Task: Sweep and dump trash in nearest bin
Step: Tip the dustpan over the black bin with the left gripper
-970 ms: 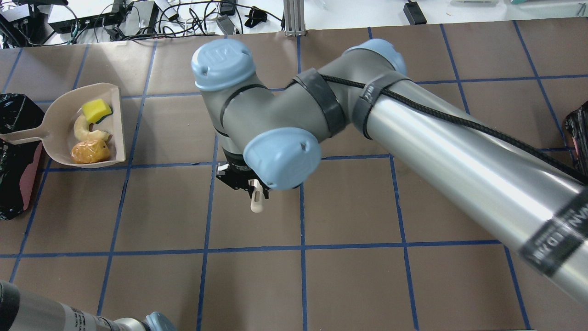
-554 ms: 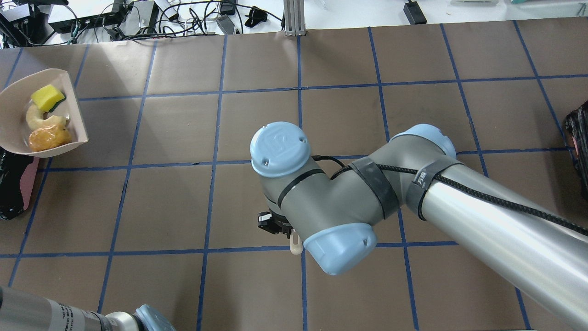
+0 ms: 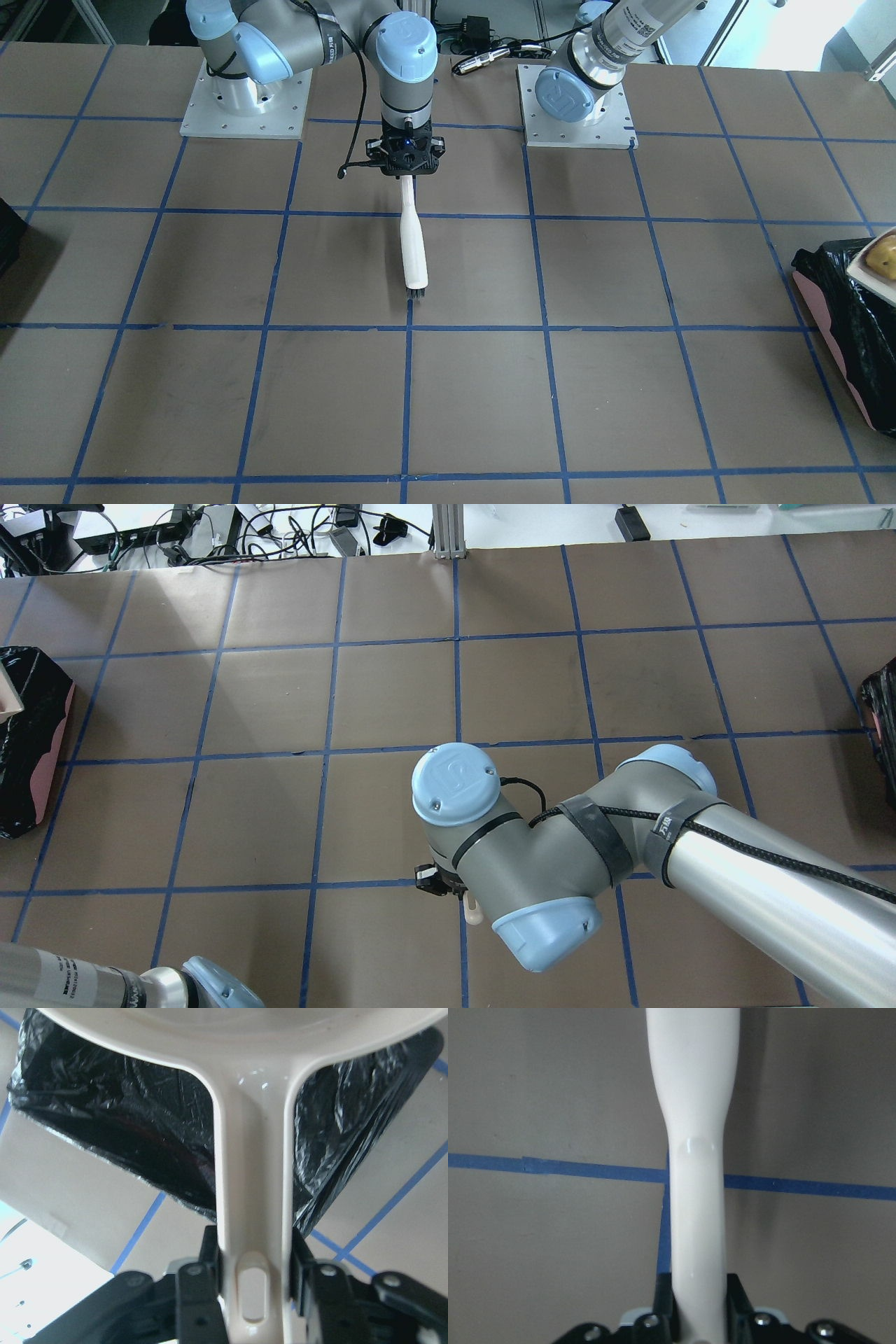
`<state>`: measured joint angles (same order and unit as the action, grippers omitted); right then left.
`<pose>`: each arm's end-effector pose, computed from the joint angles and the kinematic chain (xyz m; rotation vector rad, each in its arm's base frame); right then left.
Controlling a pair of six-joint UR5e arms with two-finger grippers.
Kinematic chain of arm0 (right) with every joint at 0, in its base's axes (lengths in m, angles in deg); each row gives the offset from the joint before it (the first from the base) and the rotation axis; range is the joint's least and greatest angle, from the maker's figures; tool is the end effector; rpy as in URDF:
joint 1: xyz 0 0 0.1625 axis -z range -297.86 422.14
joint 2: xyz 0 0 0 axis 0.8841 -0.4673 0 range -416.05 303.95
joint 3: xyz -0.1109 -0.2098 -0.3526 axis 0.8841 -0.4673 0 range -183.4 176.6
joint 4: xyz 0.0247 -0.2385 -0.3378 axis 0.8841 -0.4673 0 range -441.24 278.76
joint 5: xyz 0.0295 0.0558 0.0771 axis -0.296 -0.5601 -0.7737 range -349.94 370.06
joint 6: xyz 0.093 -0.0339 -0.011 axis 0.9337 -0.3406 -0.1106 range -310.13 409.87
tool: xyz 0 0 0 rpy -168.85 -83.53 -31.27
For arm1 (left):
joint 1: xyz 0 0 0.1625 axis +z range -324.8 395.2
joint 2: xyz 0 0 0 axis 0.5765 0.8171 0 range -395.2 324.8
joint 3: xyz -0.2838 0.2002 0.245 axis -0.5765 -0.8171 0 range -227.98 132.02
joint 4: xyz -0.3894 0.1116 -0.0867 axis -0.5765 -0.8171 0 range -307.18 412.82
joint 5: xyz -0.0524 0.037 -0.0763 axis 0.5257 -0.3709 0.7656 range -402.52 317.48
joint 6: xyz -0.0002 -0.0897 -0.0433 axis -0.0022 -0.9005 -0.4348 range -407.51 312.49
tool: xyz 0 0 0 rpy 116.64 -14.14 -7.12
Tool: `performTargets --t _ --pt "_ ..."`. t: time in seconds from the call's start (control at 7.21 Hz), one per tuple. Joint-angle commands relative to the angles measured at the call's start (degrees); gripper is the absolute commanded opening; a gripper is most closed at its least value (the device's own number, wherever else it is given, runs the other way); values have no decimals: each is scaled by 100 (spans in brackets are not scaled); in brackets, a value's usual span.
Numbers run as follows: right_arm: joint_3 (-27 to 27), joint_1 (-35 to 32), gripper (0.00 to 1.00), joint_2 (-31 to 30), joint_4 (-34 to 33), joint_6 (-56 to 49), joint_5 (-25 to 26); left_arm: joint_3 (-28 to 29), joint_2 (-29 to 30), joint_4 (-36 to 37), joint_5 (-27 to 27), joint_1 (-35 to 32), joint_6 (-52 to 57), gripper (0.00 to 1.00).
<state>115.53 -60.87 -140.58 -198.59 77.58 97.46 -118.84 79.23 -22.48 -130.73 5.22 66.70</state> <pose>0.3612 -0.3030 0.2530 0.1394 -3.1089 -0.2013 0.5216 -0.4585 0.4313 1.3603 2.6499 -0.0587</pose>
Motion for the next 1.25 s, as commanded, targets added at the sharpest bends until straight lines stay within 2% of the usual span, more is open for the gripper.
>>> performTargets --t 0.0,0.14,0.42,0.69,0.83,0.97,1.11 --pt "60 -12 0 -20 -24 137 -65 606 455 59 -38 299 57 0" --pt "60 -12 0 -2 -25 260 -92 878 701 138 -47 317 66 0" --pt "95 -12 0 24 -129 296 -119 1004 993 829 -397 317 84 0" --pt "95 -12 0 51 -174 288 -119 830 1020 1286 -424 213 13 0" --pt "95 -12 0 51 -174 288 -119 550 951 1803 -851 38 22 0" --pt "95 -12 0 60 -183 279 -127 443 933 2304 -1012 -138 48 0" --pt "95 -12 0 68 -200 270 -127 407 941 2335 -1031 -174 75 0"
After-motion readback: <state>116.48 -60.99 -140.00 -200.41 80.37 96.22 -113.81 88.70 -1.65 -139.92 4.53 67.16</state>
